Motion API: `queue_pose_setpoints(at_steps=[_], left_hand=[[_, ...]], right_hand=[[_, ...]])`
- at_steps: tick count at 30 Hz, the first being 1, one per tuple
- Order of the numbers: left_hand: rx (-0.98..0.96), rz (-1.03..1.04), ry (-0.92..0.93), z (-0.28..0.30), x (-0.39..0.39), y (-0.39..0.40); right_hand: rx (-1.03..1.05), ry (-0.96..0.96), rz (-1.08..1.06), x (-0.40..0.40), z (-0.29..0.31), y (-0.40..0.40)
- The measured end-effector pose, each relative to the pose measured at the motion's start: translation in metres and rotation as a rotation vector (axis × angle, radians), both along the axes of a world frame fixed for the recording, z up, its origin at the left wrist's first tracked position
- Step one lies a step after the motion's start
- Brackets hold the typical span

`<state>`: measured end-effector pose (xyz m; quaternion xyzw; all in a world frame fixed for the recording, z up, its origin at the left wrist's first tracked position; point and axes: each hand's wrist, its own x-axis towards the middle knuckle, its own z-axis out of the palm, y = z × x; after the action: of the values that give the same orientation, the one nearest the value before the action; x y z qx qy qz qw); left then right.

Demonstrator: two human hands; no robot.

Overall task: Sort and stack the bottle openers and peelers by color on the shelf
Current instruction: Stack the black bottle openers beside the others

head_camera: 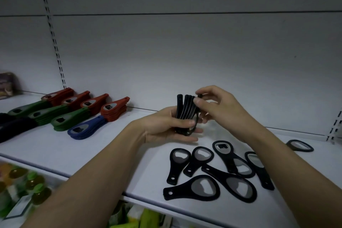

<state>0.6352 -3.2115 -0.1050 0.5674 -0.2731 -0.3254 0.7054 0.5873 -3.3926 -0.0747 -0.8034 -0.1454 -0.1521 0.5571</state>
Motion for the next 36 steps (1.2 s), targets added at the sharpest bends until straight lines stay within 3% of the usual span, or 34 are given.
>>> queue_pose_setpoints(at_steps=[6, 10, 16, 23, 25, 32, 36], left_hand=[[0.17, 0.191, -0.316, -0.001, -0.001, -0.005], [0.186, 0.268, -0.454, 0.002, -0.009, -0.011], [0.154, 0.291, -0.435, 0.009, -0.017, -0.014], [0.283, 0.434, -0.447, 0.02, -0.044, 0.03], [0.376, 0.513, -0.447, 0.026, -0.051, 0.067], [0.743, 0.786, -0.38, 0.043, -0.075, 0.197], [1.038, 0.952, -0.332, 0.037, -0.079, 0.242]], right_hand=[[0.011, -0.06, -0.006, 0.001, -0.007, 0.009], [0.001, -0.111, 0.019, -0.002, -0.006, 0.009], [0.01, -0.18, 0.018, -0.003, -0.003, 0.011], [0.097, -0.007, 0.139, -0.018, 0.006, 0.025], [-0.022, 0.067, 0.118, -0.017, 0.004, 0.038], [-0.791, 0.123, 0.218, -0.015, -0.008, 0.146], [-0.96, 0.1, 0.039, -0.017, -0.045, 0.194]])
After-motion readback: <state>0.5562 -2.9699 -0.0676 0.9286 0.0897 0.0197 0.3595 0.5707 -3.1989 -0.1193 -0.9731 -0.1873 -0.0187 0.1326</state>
